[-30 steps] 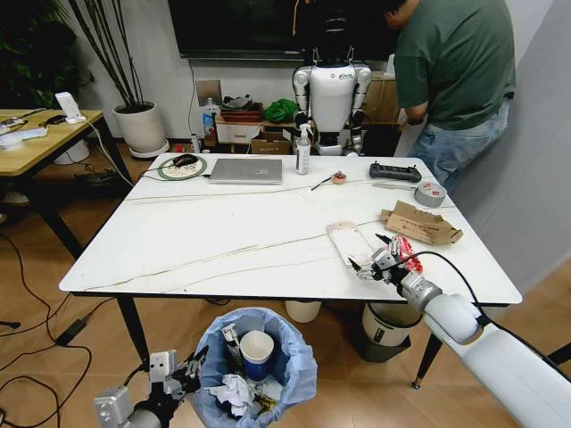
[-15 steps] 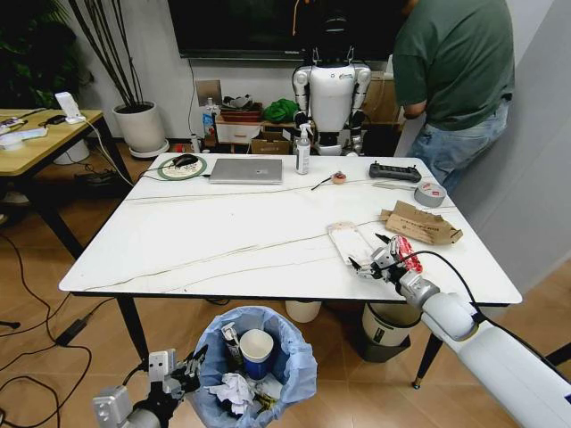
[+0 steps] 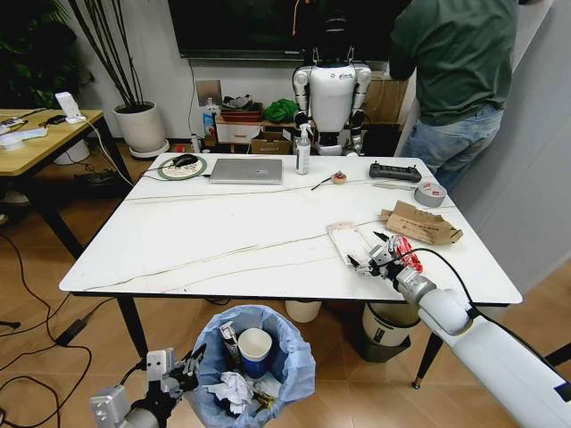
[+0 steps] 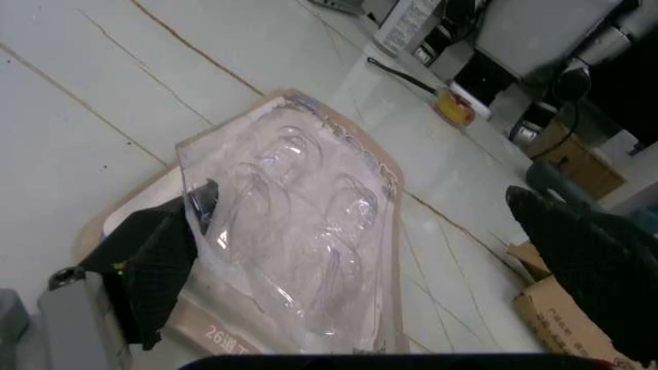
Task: Pick up the trash bin and place the trash from the table into it.
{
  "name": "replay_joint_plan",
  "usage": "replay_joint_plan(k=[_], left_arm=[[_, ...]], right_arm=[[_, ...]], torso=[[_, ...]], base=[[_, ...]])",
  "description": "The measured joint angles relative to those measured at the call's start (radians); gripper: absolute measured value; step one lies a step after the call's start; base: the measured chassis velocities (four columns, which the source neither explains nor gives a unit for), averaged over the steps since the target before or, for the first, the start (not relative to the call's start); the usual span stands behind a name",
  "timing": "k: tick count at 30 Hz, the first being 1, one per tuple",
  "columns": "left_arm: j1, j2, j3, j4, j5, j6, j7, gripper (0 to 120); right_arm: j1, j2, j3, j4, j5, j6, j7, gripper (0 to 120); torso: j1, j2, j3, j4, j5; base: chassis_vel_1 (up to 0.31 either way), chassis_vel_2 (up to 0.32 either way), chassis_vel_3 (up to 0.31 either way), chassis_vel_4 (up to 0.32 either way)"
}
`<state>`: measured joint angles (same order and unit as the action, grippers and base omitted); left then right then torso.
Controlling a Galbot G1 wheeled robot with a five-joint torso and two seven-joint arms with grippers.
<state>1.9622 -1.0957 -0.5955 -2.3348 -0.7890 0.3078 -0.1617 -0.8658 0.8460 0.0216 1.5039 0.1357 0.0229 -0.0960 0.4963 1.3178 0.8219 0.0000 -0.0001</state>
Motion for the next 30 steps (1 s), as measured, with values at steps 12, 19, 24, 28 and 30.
replay_joint_plan(k=[12,19,24,28,30], left_arm=[[-0.002,0.002,-0.004,-0.002,-0.006,0.001,-0.003,0],[-0.001,0.002,-0.004,-0.002,-0.006,0.001,-0.003,0],[0.000,0.001,-0.005,-0.006,-0.006,0.001,-0.004,0],[0.000,0.000,-0.005,-0.006,-0.006,0.001,-0.004,0],[0.000,-0.001,-0.006,-0.006,-0.006,0.001,-0.004,0]], right_arm=[[0.002,-0.002,-0.003,-0.002,0.005,0.005,-0.023,62],[-0.008,-0.004,0.002,0.002,0.013,0.005,-0.028,40],[-0.017,-0.004,0.008,0.002,0.014,0.008,-0.033,18],[-0.018,-0.004,0.008,0.003,0.015,0.010,-0.035,6],[-0.018,-0.004,0.008,0.003,0.016,0.010,-0.036,0]], torso=[[0.000,0.000,0.000,0.0000,0.0001],[0.000,0.000,0.000,0.0000,0.0000],[0.000,0.000,0.000,0.0000,0.0001],[0.000,0.000,0.000,0.0000,0.0000],[0.000,0.000,0.000,0.0000,0.0000]], base=[[0.000,0.000,0.000,0.000],[0.000,0.000,0.000,0.000],[0.000,0.000,0.000,0.000],[0.000,0.000,0.000,0.000],[0.000,0.000,0.000,0.000]])
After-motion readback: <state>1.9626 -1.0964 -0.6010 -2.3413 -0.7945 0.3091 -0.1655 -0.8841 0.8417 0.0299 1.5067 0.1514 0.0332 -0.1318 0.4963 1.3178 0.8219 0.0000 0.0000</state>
